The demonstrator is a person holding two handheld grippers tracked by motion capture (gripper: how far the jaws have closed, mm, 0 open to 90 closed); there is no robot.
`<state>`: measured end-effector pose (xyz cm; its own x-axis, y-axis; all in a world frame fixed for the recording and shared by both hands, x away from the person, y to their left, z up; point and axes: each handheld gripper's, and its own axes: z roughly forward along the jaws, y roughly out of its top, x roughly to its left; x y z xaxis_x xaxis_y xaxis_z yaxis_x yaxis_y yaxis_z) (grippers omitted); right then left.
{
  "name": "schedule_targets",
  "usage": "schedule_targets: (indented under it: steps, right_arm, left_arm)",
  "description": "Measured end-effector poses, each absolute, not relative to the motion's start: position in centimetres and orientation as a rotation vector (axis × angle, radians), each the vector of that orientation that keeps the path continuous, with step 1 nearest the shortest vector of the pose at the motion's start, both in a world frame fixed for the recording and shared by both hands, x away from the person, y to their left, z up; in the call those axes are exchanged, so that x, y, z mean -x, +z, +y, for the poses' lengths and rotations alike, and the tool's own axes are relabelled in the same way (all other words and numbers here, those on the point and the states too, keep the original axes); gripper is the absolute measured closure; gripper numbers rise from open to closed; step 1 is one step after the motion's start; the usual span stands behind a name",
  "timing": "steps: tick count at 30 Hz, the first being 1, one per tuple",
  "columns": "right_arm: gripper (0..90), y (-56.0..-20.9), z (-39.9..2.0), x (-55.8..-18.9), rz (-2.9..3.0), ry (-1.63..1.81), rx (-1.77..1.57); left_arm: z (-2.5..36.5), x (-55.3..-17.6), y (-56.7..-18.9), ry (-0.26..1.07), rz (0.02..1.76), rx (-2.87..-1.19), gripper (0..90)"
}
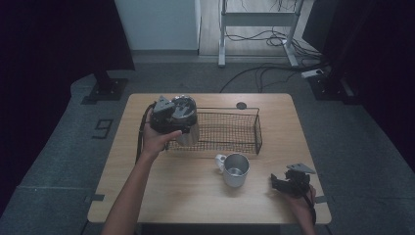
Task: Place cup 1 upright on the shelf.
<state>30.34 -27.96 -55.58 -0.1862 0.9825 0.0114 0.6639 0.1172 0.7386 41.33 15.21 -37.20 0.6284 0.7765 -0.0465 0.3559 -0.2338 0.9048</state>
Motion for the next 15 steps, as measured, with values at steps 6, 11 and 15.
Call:
schedule_targets:
  steps: [6, 11, 15]
  right_arm:
    - [12.4, -55.6, -27.9, -30.3, 1.91, 0.852, -1.59]
    - [12.8, -55.6, -27.9, -30.4, 1.905, 0.85, -1.593]
    - [12.8, -55.6, -27.9, -30.4, 1.905, 0.85, -1.593]
  left_arm:
    - [15.3, -42.0, -37.5, 0.519, 0.93, -1.836, 3.8]
    - [15.4, -42.5, -37.4, 0.505, 0.943, -1.829, 3.8]
    - [15.2, -42.7, -37.3, 0.512, 0.943, -1.837, 3.8]
